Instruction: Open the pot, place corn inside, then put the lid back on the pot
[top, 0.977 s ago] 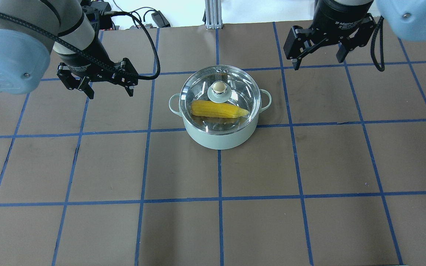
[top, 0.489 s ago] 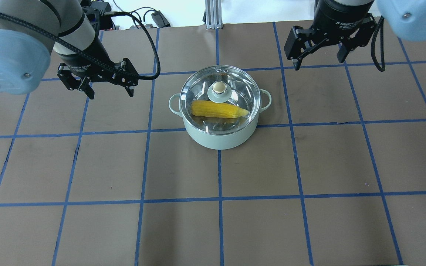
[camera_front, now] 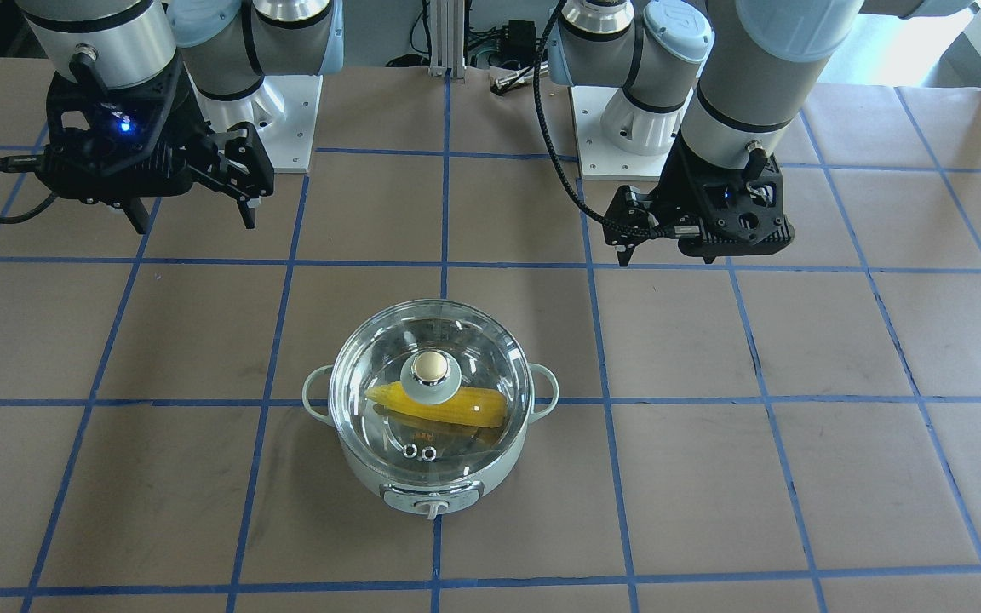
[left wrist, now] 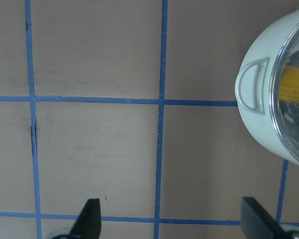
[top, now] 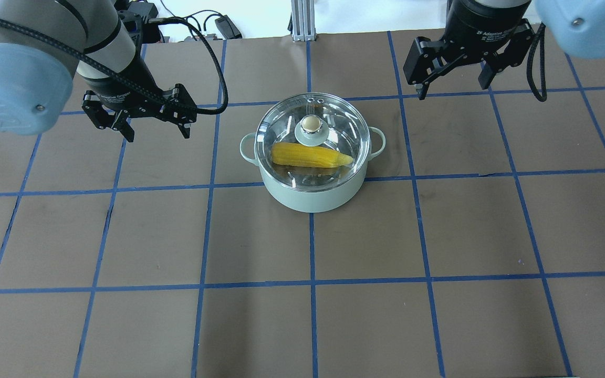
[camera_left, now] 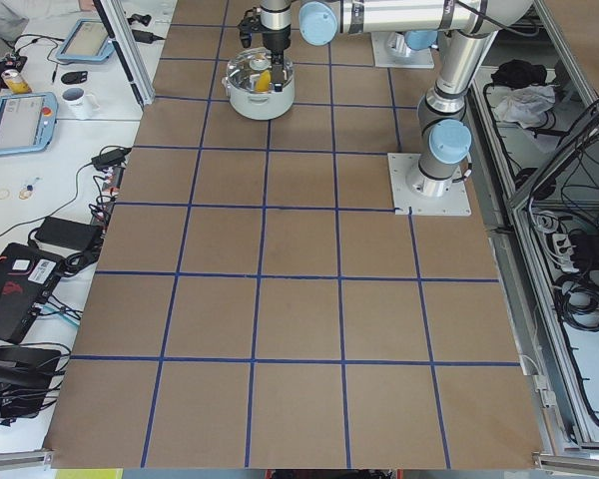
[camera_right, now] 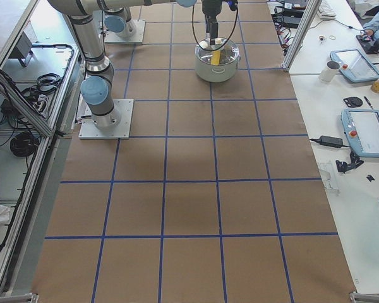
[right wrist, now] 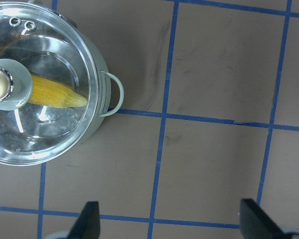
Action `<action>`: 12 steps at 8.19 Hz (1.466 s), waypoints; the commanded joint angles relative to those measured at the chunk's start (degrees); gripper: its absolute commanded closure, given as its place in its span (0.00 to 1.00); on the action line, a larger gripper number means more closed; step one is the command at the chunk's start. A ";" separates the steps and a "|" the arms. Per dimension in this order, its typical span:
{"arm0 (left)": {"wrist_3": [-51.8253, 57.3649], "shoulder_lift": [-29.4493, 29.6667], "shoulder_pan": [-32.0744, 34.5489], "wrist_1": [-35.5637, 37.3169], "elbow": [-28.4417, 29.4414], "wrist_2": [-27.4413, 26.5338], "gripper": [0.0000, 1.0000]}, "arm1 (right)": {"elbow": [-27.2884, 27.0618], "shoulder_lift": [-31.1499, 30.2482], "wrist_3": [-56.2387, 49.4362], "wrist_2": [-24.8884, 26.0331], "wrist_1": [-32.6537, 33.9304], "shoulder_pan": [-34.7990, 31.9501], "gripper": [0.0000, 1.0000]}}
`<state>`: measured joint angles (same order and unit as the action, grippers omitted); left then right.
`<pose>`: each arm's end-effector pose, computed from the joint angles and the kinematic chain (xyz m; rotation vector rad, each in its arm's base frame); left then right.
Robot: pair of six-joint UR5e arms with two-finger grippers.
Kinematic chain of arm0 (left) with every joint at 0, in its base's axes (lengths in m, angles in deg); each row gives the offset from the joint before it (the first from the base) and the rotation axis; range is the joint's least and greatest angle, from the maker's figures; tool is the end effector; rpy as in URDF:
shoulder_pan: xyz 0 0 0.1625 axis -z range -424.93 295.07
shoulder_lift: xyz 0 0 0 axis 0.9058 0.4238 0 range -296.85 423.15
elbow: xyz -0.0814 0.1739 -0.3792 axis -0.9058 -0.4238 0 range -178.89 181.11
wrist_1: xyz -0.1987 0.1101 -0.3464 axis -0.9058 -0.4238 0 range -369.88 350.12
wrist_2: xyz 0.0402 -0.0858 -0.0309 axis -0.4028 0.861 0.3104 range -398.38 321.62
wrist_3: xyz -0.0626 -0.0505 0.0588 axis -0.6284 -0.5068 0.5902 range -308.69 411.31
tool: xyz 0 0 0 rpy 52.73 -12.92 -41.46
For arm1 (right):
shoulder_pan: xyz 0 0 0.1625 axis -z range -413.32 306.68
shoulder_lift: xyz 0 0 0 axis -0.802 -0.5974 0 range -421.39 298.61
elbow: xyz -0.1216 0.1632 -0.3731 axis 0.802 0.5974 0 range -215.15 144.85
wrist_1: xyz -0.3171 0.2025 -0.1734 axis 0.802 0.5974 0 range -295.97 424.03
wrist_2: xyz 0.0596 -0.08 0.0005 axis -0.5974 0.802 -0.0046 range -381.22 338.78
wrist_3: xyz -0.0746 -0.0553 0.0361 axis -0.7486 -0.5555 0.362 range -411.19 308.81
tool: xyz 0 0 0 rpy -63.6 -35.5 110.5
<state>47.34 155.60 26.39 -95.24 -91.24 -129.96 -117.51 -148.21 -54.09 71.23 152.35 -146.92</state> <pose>-0.1422 -0.5053 0.4544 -0.0719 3.1131 0.0025 0.1614 -0.5099 0.5228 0.1742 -3.0933 0.0757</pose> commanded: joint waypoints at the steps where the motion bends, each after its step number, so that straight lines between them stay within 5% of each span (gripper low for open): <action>1: -0.07 0.00 0.00 -0.07 -0.02 -0.01 0.00 | 0.00 0.07 0.00 -0.08 0.09 0.00 0.00; 12: -0.08 0.00 0.00 0.19 -1.42 -0.10 0.00 | 0.00 -0.02 -0.17 -0.26 1.14 0.00 0.00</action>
<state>47.26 155.61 26.39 -95.06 -92.63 -130.05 -117.51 -148.23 -54.28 71.08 153.41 -146.92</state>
